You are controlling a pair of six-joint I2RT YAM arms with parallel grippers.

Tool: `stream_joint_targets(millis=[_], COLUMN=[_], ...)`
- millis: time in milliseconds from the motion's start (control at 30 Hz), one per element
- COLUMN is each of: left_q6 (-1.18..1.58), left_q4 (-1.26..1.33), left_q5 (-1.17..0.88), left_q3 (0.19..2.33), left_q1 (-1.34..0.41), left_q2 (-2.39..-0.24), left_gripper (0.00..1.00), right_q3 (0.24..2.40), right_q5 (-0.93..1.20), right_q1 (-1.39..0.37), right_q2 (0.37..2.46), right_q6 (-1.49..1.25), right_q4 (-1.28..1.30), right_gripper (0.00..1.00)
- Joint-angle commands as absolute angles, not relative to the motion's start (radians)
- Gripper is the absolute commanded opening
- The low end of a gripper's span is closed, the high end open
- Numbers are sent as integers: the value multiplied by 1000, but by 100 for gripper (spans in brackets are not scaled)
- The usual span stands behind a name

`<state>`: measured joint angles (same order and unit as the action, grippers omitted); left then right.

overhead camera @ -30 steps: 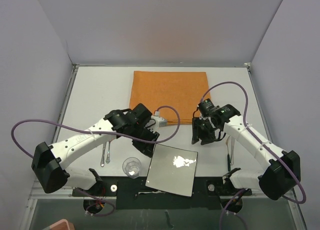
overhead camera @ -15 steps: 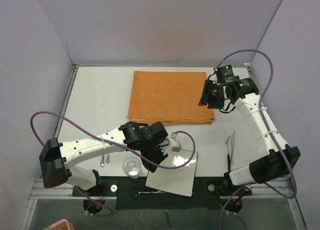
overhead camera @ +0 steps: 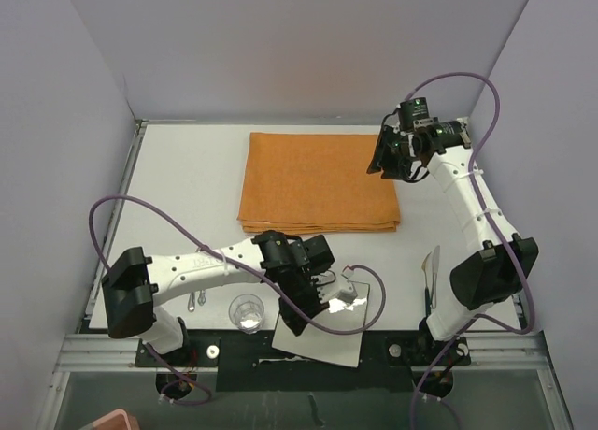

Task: Set the dinner table for one person
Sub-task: Move the plate to the center of the board.

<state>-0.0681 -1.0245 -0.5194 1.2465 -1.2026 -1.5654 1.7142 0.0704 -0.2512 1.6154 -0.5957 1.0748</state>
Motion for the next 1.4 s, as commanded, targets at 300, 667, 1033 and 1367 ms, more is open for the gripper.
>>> stream_joint_targets(millis=[300, 667, 1033, 1367], left_q6=[-84, -17, -51, -97], left_q4=[-918, -702, -574, -431], left_q5=[-244, 14, 26, 54], left_q3=[1273, 1238, 1153, 1104], left_q1=[-1552, -1674, -1647, -1480], left_q2=[-1732, -1822, -1836, -1893], left_gripper=[0, 0, 0, 0], right_q3=[2096, 2028, 2050, 2025], right_q5=[102, 98, 68, 63], right_q1=[-210, -209, -210, -218], right_q2=[1772, 1745, 1726, 1683], right_q6=[-540, -524, -522, -517], right_q4=[1004, 997, 1041, 1063], right_gripper=[37, 38, 38, 38])
